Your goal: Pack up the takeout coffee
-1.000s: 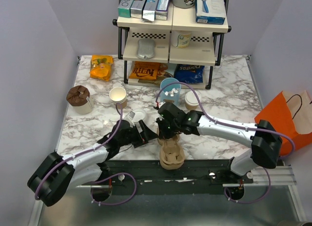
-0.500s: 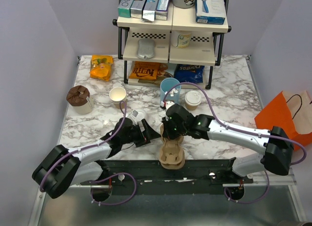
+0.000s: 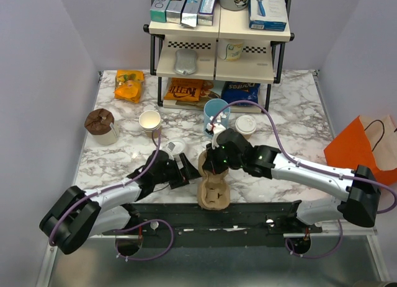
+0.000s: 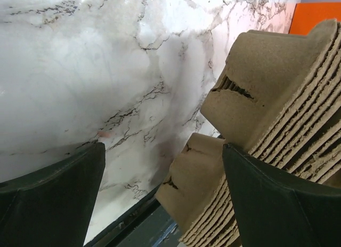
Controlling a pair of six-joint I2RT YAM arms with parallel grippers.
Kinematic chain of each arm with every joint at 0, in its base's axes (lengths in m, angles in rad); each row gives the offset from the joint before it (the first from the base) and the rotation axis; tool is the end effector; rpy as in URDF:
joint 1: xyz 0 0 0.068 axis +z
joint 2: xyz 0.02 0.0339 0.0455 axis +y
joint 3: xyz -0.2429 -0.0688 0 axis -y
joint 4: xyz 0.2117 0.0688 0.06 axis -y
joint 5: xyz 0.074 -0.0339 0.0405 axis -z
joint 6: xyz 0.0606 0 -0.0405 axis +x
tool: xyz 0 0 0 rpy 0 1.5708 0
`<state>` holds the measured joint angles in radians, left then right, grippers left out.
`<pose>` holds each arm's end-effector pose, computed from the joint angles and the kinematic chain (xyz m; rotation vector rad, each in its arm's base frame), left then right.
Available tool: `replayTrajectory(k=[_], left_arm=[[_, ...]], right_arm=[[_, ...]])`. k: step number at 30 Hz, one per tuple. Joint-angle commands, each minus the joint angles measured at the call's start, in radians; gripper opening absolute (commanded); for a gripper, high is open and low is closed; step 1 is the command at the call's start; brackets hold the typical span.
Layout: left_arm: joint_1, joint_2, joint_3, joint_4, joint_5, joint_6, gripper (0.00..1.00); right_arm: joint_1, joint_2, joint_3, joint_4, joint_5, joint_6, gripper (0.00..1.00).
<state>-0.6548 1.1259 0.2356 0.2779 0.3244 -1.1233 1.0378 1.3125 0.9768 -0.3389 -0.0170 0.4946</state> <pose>0.1491 -0.1389 0.1304 -0.3706 2.4619 -1.2567 0.1428 0.2440 0.2512 -0.6490 2.2942 0.8093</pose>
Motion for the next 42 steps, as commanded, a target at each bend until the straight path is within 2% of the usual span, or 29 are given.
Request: replayTrajectory(k=[1,12,18,27,35,40,42], left_arm=[[-0.003,-0.029,-0.004,-0.132,-0.034,0.034,0.99],[0.001,-0.225,0.039,-0.361,-0.143,0.057,0.99],[0.015,-0.308,0.094,-0.499,-0.219,0.111,0.99],[0.024,-0.351,0.131,-0.617,-0.298,0.135,0.99],[0.027,-0.373,0.156,-0.671,-0.317,0.148,0.99],[0.03,-0.379,0.182,-0.742,-0.383,0.154,0.99],[0.029,-0.383,0.192,-0.763,-0.403,0.157,0.99]], right_arm=[[0.001,-0.018,0.019,0.078,-0.028,-0.002,0.01],[-0.025,0.019,0.031,0.034,-0.15,-0.087,0.01],[-0.027,-0.011,0.054,0.017,-0.127,-0.128,0.01],[-0.027,-0.163,0.114,-0.084,0.012,-0.177,0.01],[-0.039,-0.199,0.135,-0.336,0.362,-0.127,0.01],[-0.107,-0.162,0.028,-0.348,0.329,-0.067,0.01],[-0.116,-0.144,-0.007,-0.292,0.315,-0.067,0.01]])
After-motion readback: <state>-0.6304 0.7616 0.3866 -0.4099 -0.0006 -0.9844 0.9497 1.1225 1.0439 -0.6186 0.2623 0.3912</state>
